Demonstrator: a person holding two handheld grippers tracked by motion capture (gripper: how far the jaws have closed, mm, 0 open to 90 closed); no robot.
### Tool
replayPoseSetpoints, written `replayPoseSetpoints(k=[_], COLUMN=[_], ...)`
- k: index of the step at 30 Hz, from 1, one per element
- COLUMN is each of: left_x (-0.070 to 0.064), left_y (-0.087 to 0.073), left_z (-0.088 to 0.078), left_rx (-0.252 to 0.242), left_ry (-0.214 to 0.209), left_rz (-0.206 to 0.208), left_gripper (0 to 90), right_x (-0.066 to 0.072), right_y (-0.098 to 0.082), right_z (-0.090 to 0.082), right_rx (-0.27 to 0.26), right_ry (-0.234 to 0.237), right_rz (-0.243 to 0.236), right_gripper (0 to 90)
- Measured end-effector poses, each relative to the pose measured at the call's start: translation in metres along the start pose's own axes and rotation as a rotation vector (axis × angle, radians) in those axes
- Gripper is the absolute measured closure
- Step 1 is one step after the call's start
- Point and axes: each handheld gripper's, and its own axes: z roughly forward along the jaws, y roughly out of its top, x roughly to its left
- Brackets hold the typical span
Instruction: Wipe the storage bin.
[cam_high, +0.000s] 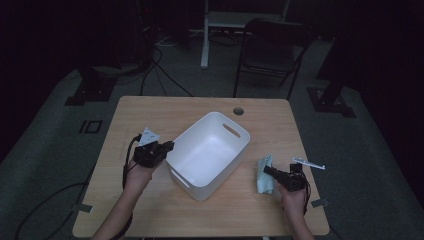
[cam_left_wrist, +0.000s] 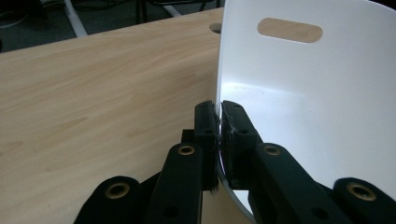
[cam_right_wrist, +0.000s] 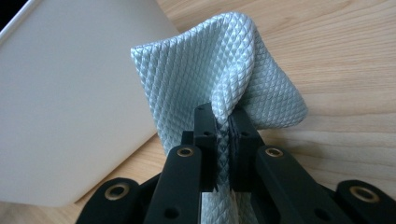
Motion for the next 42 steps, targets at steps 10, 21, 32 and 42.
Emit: replayPoseSetpoints(k=[10, 21, 32, 42], left_x=[-0.011, -0.011, -0.01, -0.01], left_y=[-0.013, -0.015, -0.015, -0.016], left_z=[-0.014, -0.012, -0.012, -0.009], left_rx=[-0.025, -0.041, -0.04, -0.026], left_ry=[0.018, 0.011, -0.013, -0.033], left_rz=[-0.02, -0.017, 0.013, 0.023], left_gripper=[84.7, 84.5, 84.6, 84.4], right_x=[0.025, 0.058, 0.06, 0.034], right_y=[0.013, 0.041, 0.042, 0.023], right_z=[0.001, 0.012, 0.041, 0.073], right_rx=[-0.024, -0.088, -0.052, 0.037], right_ry=[0.051, 0.151, 0.071, 0.005], right_rz=[-0.062, -0.089, -0.085, -0.028], right_gripper=[84.1, 84.0, 84.2, 84.2])
